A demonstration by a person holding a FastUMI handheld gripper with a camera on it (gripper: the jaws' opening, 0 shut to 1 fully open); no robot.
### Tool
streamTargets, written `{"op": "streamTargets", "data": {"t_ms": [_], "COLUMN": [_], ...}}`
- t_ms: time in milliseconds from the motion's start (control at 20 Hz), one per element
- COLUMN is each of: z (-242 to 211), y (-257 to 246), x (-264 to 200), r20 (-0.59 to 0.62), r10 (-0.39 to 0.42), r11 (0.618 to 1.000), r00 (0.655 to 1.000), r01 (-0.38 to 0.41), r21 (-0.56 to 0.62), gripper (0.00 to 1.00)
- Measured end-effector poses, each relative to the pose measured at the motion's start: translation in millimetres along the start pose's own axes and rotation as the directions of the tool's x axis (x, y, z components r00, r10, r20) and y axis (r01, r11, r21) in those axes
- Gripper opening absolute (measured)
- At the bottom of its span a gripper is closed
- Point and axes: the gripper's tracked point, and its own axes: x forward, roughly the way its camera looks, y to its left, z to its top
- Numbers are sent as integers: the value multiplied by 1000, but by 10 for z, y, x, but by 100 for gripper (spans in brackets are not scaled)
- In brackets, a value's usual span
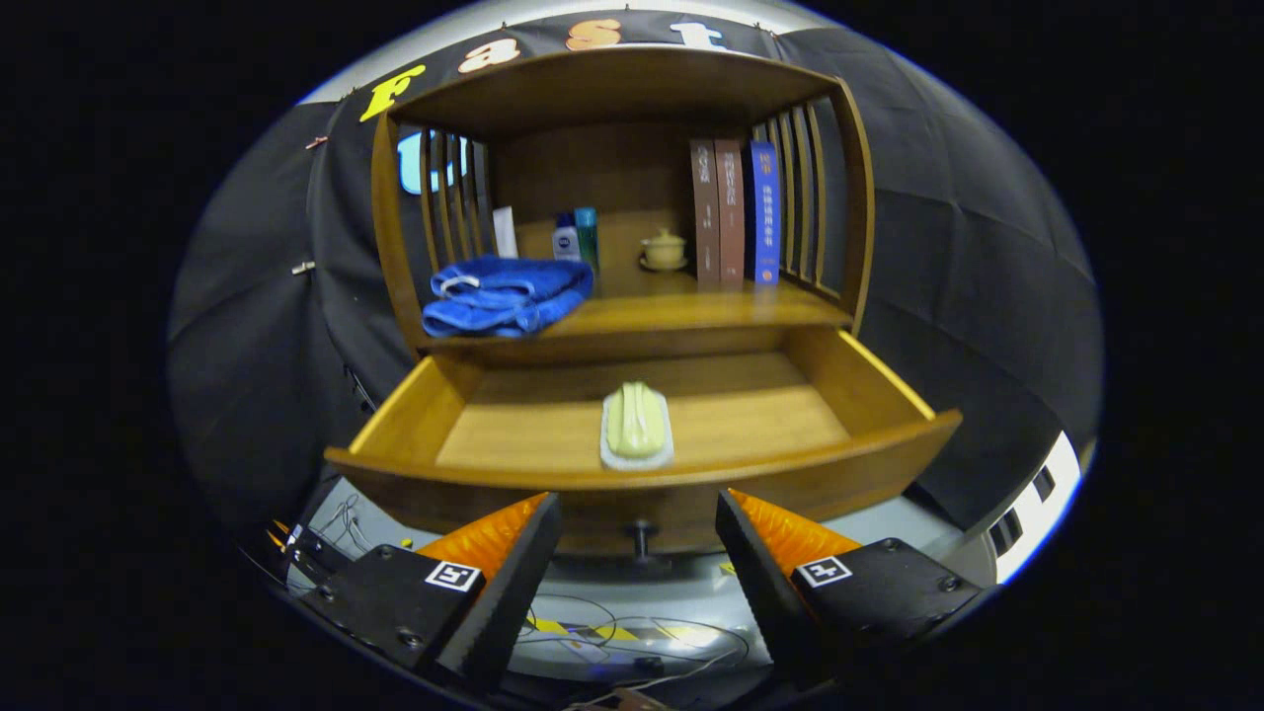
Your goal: Pull open the drawer, take out the items inside it, and place them on the countertop above the cabinet.
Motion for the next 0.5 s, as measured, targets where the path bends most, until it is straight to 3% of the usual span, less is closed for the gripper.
{"op": "streamTargets", "data": {"t_ms": [300, 500], "z": [534, 548], "y": [115, 140], "x": [644, 1203], "r20": [-60, -192], "r10": [32, 36], "r11": [999, 999], "r00": [998, 981], "r01": [-32, -30], "r21": [9, 38], "gripper": [100, 100]}}
